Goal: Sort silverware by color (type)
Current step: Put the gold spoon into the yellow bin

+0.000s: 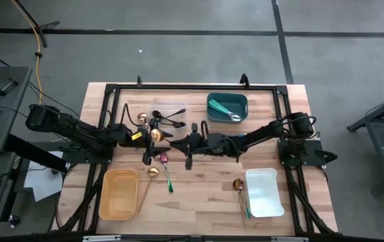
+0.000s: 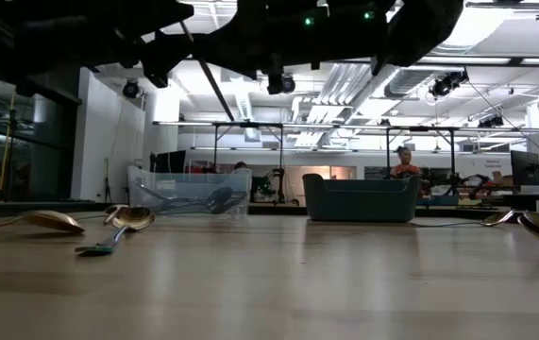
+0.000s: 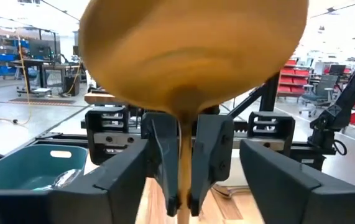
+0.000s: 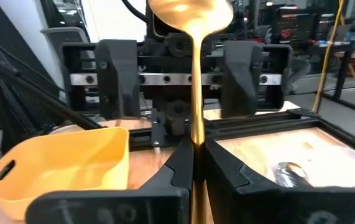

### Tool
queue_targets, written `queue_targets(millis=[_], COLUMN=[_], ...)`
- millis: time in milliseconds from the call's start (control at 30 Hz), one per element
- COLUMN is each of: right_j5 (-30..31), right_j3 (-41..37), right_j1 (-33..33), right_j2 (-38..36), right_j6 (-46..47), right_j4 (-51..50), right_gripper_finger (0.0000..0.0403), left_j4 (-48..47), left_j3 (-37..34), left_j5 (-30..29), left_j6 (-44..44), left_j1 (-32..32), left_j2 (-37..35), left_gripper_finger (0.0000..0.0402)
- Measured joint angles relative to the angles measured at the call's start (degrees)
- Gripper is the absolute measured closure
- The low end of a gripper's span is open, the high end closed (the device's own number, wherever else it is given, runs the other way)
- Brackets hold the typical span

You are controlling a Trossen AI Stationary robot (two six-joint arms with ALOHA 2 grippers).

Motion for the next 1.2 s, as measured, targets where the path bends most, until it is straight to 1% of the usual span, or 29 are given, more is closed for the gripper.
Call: queue_targets(millis=[100, 167, 300, 333, 433, 467, 567, 667, 833, 933, 1000, 1100, 1200], right_j5=[0.38, 0.38, 0.38, 0.58, 0.53, 0.51, 0.68, 2.89, 12.66, 19.96, 25.16, 33.11, 40.15], right_j3=[0.00, 0.00, 0.00, 0.00, 0.02, 0.02, 0.02, 0.02, 0.02, 0.02, 0.02, 0.02, 0.02], right_j1=[0.00, -0.02, -0.02, -0.02, -0.04, -0.07, -0.02, 0.20, 1.91, 3.34, 4.33, 5.68, 6.72], right_j2=[0.00, 0.00, 0.00, 0.00, 0.00, 0.00, -0.03, -1.13, -4.52, -6.75, -7.99, -9.70, -11.11], right_j6=[-0.92, -0.93, -1.05, -1.08, -0.91, -0.84, -0.66, -0.86, -2.89, -4.61, -5.19, -4.45, -2.10], right_j4=[0.00, 0.00, 0.02, 0.02, 0.02, -0.06, -0.42, -2.82, -11.31, -17.09, -20.56, -27.67, -34.63], right_gripper_finger=[0.0391, 0.0391, 0.0391, 0.0391, 0.0390, 0.0384, 0.0346, 0.0298, 0.0233, 0.0208, 0.0198, 0.0192, 0.0191], left_j4=[-1.23, -3.23, -5.21, -5.43, -6.12, -6.33, -6.71, -9.48, -20.28, -24.83, -29.16, -42.87, -63.67], left_j3=[0.05, 0.07, 0.07, 0.07, 0.07, 0.07, 0.07, 0.07, 0.02, 0.04, 0.10, 3.74, 12.12], left_j5=[-0.12, -0.96, -1.93, -1.93, -1.93, -2.01, -1.98, -3.39, -8.08, -9.67, -11.80, -14.06, -13.96], left_j6=[0.03, 0.11, 0.45, -0.10, -0.76, -0.76, -0.76, -0.47, 0.99, 0.59, -0.82, -2.94, -3.36], left_j1=[0.02, 0.03, 0.61, 0.85, 1.21, 1.21, 1.47, 1.92, 2.24, 2.03, 1.34, -0.70, -4.18], left_j2=[-1.08, -1.81, -3.54, -3.71, -4.16, -4.16, -4.16, -5.55, -13.34, -18.81, -22.04, -25.60, -26.30], left_gripper_finger=[0.0213, 0.0261, 0.0373, 0.0384, 0.0385, 0.0387, 0.0391, 0.0391, 0.0391, 0.0391, 0.0391, 0.0391, 0.0391])
